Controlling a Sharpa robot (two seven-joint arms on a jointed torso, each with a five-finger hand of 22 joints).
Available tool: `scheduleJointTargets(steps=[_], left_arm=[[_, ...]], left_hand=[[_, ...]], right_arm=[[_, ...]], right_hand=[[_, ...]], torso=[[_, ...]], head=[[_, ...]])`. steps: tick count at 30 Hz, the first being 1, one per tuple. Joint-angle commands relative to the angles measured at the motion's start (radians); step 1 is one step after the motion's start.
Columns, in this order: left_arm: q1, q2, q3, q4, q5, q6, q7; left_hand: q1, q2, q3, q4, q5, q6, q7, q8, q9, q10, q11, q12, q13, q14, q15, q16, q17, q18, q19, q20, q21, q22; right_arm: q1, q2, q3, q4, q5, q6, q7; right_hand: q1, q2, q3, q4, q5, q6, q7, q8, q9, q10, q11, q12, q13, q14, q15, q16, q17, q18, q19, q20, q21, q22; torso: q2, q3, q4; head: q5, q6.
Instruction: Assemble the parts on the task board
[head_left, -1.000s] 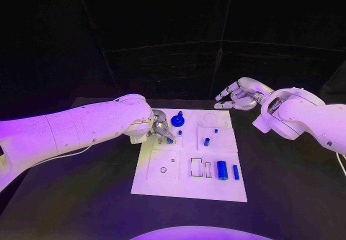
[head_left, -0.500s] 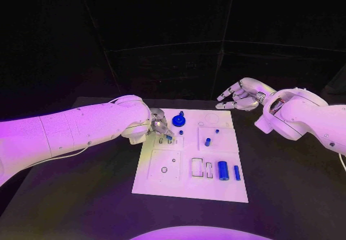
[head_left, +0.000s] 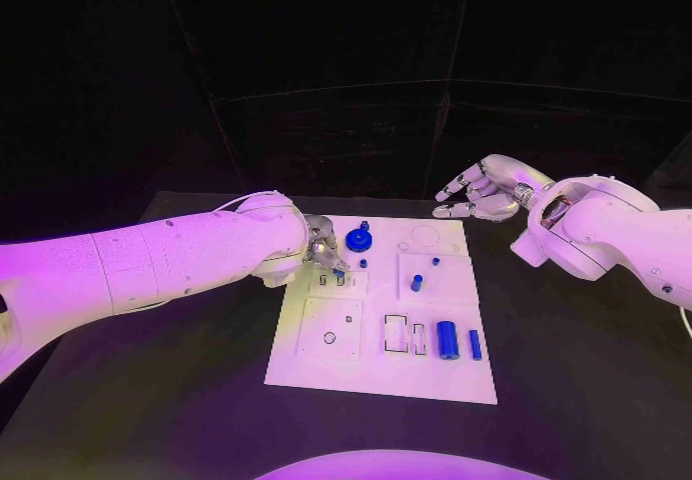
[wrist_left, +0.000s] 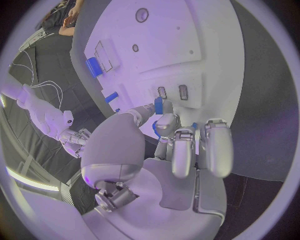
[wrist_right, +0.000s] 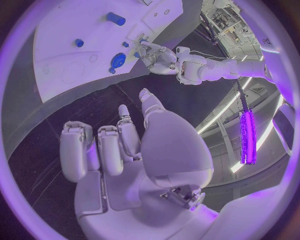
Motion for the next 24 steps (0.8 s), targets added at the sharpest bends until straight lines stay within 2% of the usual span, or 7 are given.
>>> scheduleJointTargets(steps=[1,4,24], left_arm=[[-0.002,0.002,0.000,0.001,-0.047,0.005,0.003],[-0.004,0.003,0.000,0.001,-0.048,0.010,0.002],[-0.011,0.005,-0.003,-0.006,-0.023,0.058,-0.011]], left_hand=[[-0.004,0.006,0.150,-0.145,-0.001,-0.008,-0.003,0.004,0.001,0.007,-0.001,0.005,-0.001,0.106,-0.001,0.003,0.263,0.000,0.013,0.005,-0.002,0.010],[-0.004,0.006,0.150,-0.145,-0.001,-0.008,-0.003,0.004,0.001,0.007,-0.001,0.005,-0.001,0.106,-0.001,0.003,0.263,0.000,0.013,0.005,-0.002,0.010],[-0.010,0.005,0.150,-0.144,-0.002,-0.006,-0.003,0.006,0.002,0.009,-0.001,0.006,0.000,0.106,-0.001,0.003,0.263,0.000,0.013,0.005,-0.002,0.009]], right_arm=[[0.002,0.002,0.001,0.001,-0.002,0.007,0.006],[0.002,0.003,0.001,0.001,-0.002,0.008,0.007],[0.002,0.010,0.001,-0.003,-0.002,0.017,0.007]], right_hand=[[0.000,0.011,-0.006,0.002,0.007,0.004,-0.002,0.006,0.000,0.000,-0.004,-0.005,0.052,0.068,-0.008,-0.005,0.117,0.009,0.000,-0.004,-0.007,0.041],[0.000,0.011,-0.006,0.002,0.007,0.005,-0.002,0.006,0.000,0.000,-0.004,-0.005,0.052,0.068,-0.008,-0.005,0.117,0.009,0.000,-0.004,-0.007,0.041],[0.000,0.011,-0.006,0.002,0.007,0.005,-0.002,0.006,0.000,0.000,-0.004,-0.005,0.051,0.068,-0.009,-0.005,0.117,0.009,0.000,-0.004,-0.007,0.041]], torso=[[0.000,-0.0002,-0.0015],[0.001,0.0000,-0.0012],[-0.001,0.0002,0.0007]], head=[[0.002,0.001],[0.001,0.003],[0.003,-0.003]])
